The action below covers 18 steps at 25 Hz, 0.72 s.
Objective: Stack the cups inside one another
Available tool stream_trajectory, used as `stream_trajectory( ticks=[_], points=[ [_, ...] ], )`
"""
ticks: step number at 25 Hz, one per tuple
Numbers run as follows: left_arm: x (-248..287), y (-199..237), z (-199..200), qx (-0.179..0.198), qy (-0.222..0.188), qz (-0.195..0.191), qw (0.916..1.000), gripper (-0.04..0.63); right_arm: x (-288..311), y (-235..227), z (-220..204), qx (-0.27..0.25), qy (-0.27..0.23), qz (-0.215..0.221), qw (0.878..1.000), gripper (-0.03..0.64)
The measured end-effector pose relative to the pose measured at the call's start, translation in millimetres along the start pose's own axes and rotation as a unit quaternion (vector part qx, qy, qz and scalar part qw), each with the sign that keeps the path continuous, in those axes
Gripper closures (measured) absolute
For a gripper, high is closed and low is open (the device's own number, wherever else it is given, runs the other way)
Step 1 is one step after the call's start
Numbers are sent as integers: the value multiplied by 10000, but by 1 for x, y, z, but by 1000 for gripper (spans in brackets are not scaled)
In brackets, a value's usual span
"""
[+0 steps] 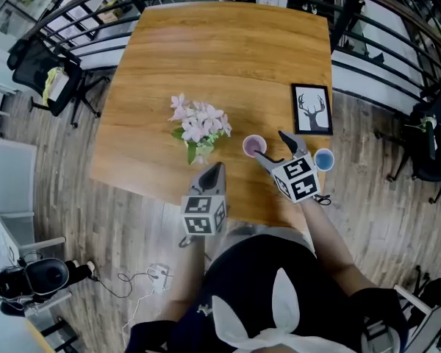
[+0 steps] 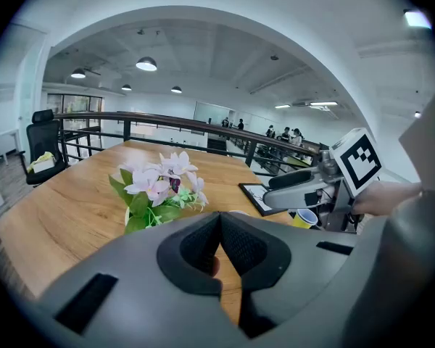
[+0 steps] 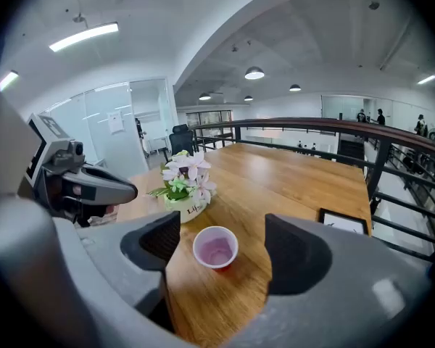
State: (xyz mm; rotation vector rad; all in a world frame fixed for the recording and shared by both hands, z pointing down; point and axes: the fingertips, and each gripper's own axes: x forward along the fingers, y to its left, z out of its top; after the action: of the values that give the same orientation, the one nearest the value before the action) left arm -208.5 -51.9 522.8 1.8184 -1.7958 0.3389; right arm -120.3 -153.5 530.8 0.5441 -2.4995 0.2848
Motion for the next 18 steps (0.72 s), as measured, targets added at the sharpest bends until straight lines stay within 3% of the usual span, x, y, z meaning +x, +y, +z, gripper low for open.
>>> stream_trajectory(
  ticks=[18],
  points=[
    [18, 8, -8, 50, 286, -38, 9996, 580, 63, 21, -33, -308, 552, 330, 9975, 247]
  ],
)
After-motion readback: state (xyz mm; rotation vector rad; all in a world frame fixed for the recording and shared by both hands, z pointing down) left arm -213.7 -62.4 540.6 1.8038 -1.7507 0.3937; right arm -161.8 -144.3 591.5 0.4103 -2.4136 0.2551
